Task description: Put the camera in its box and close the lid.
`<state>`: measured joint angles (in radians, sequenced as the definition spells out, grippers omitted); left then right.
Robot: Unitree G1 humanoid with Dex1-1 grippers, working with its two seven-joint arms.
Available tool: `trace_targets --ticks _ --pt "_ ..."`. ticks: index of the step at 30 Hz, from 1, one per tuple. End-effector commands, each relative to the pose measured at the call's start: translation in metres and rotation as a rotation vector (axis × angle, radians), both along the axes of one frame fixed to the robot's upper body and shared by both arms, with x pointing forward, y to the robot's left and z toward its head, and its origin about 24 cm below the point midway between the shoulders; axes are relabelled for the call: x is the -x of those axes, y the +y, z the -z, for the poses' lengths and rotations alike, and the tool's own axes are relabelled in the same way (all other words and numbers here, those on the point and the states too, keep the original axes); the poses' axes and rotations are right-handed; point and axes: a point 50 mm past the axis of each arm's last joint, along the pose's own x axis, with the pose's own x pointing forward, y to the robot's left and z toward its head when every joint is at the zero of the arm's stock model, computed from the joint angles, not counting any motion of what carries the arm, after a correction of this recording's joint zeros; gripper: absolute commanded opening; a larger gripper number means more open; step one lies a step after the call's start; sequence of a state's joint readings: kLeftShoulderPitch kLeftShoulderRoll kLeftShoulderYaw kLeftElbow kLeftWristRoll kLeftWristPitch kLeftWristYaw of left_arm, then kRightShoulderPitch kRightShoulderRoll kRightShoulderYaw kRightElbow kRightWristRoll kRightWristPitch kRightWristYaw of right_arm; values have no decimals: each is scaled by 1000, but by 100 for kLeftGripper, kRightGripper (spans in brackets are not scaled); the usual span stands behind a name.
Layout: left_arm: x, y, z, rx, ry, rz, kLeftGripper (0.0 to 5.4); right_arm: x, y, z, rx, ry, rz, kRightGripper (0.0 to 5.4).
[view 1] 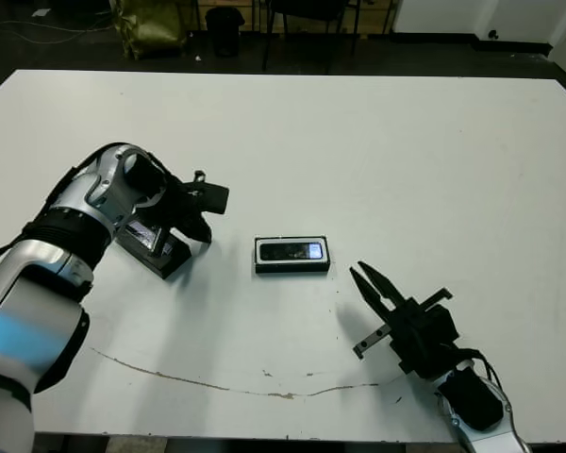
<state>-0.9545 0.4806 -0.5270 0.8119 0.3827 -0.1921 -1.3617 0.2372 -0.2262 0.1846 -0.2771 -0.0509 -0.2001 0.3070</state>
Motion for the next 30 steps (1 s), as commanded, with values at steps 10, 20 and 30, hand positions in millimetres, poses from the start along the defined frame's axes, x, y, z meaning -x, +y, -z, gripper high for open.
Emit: trace_targets --ticks 10,20,30 --pt "13 20 11 -88 39 30 0 2 -4 5 14 26 -9 4" --pt "23 29 9 -106 90 -6 0 0 -4 7 29 17 -7 4" --pt "43 27 9 -171 123 70 0 0 -4 9 4 28 -15 4"
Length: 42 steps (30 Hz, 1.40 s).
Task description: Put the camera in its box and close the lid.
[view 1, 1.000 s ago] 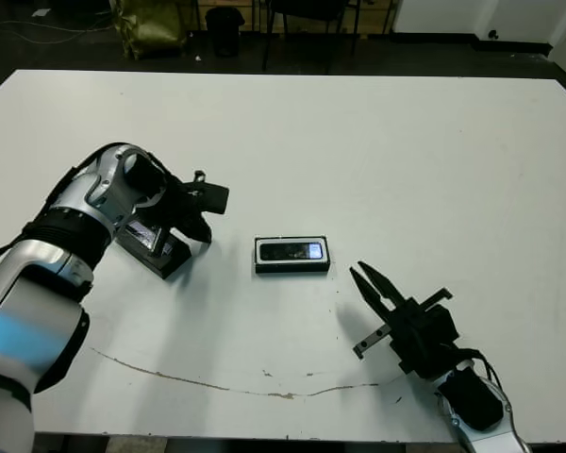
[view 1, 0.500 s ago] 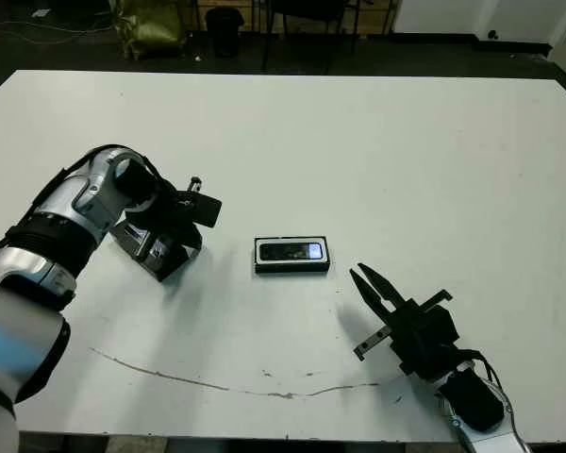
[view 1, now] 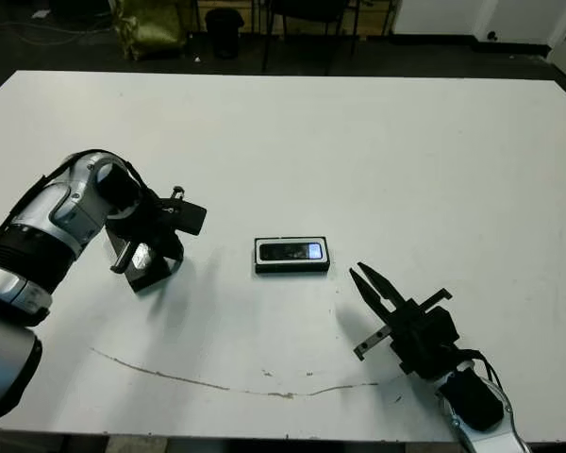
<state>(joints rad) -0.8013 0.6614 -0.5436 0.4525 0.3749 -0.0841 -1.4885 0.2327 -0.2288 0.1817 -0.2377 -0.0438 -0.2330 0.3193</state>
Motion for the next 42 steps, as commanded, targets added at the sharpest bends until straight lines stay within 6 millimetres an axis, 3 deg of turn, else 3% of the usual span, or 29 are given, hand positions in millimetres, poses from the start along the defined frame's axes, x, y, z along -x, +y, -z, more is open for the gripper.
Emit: trace_targets --ticks 1,13,21,29,31,35,39,42 --pt "14 3 13 -37 84 35 0 0 -2 4 1 17 -8 4" --pt "36 -5 0 -45 121 91 0 3 -1 1 -1 39 -2 4" --pt "31 -4 7 -41 127 54 0 3 1 -2 16 42 2 4" --pt "26 -11 -2 22 76 48 0 3 0 1 27 70 13 4" --pt "25 -22 -17 125 71 34 0 2 1 2 35 66 5 4" --pt "31 -47 -69 432 65 26 0 0 3 3 23 70 -10 4" --pt "47 -54 -103 703 -2 2 0 -1 3 3 19 76 -18 4" --pt "65 -54 -116 847 -114 -74 0 -2 1 3 27 85 -16 4"
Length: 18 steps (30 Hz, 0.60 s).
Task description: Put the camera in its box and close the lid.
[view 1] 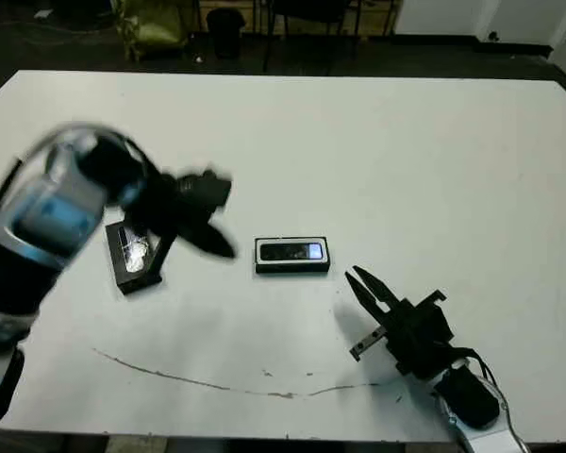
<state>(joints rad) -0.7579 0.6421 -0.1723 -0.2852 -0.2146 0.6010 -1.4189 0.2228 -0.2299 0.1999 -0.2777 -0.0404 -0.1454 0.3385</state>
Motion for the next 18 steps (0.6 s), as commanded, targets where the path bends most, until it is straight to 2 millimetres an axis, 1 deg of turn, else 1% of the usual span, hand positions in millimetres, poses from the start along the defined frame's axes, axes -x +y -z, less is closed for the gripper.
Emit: trace_targets --ticks 1,4,7,9,12,14,16,18 --pt "17 2 -1 159 -46 -130 0 0 -5 5 24 40 7 4" --pt "34 5 18 409 -56 -378 0 1 -5 3 6 1 -4 4" --pt "50 9 41 562 -71 -616 0 1 -5 2 5 2 -12 4" --pt "61 12 57 648 -32 -790 0 2 -5 2 14 6 -16 4" --pt "75 15 83 709 50 -1010 0 1 -6 4 3 4 -21 4" --pt "83 17 98 711 73 -1145 0 1 -5 7 -11 4 -23 4" --pt "88 18 106 708 51 -1235 0 0 -5 8 -31 8 -26 4" --pt "92 17 108 718 41 -1349 20 0 -4 9 -28 -3 -30 0"
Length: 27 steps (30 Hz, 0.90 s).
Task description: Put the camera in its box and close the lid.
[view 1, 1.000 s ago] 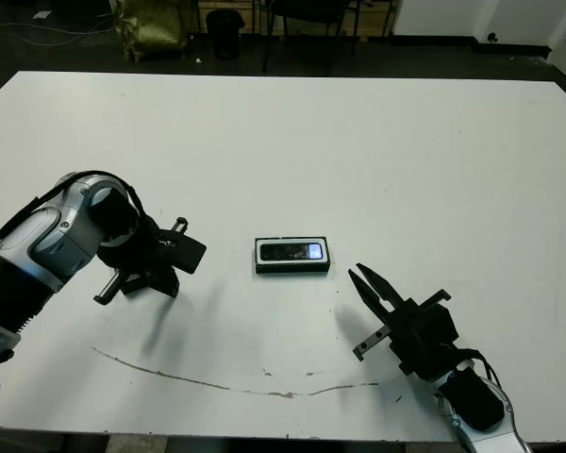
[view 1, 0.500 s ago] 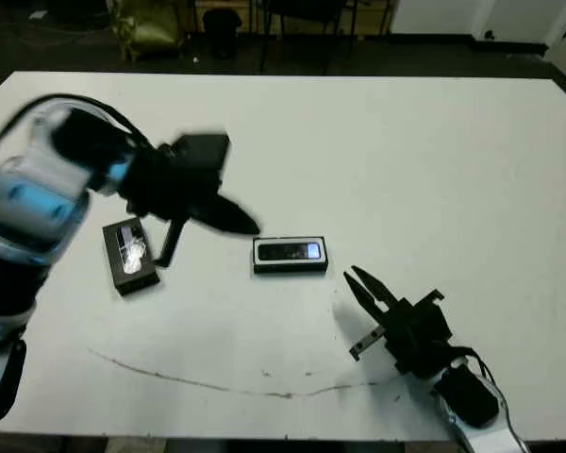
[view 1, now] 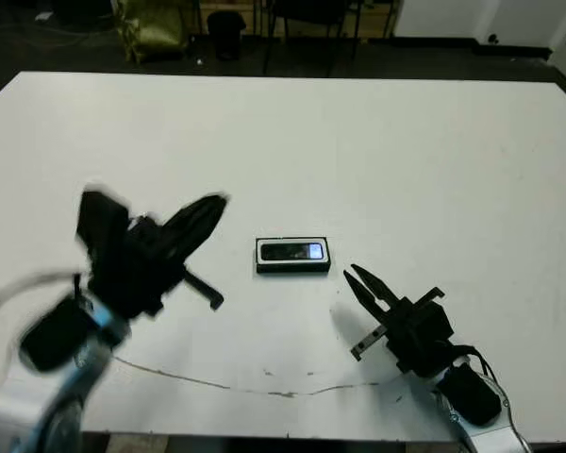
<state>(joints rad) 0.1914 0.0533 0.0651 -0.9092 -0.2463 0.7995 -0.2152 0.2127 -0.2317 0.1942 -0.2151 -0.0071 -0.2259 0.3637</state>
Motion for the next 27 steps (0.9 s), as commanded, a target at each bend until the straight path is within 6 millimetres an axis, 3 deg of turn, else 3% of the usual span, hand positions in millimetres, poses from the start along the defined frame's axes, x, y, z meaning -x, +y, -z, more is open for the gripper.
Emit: trace_targets --ticks 1,9,12,19,21,24,27 --pt "8 -1 4 14 39 -170 39 1 -2 6 -8 22 0 0" --pt "15 -9 9 17 42 -318 229 0 -1 9 -15 37 -16 0" --pt "13 -10 11 -93 -30 -325 304 0 1 12 -35 54 -13 0" --pt "7 -18 28 48 -102 -325 472 1 1 10 1 60 -29 0" --pt "8 -19 31 4 -112 -351 521 2 0 8 -10 68 -33 0" --pt "6 -17 34 0 -176 -366 537 3 0 4 3 87 -31 0" --pt "4 -14 38 46 -236 -392 492 3 0 4 26 102 -30 0"
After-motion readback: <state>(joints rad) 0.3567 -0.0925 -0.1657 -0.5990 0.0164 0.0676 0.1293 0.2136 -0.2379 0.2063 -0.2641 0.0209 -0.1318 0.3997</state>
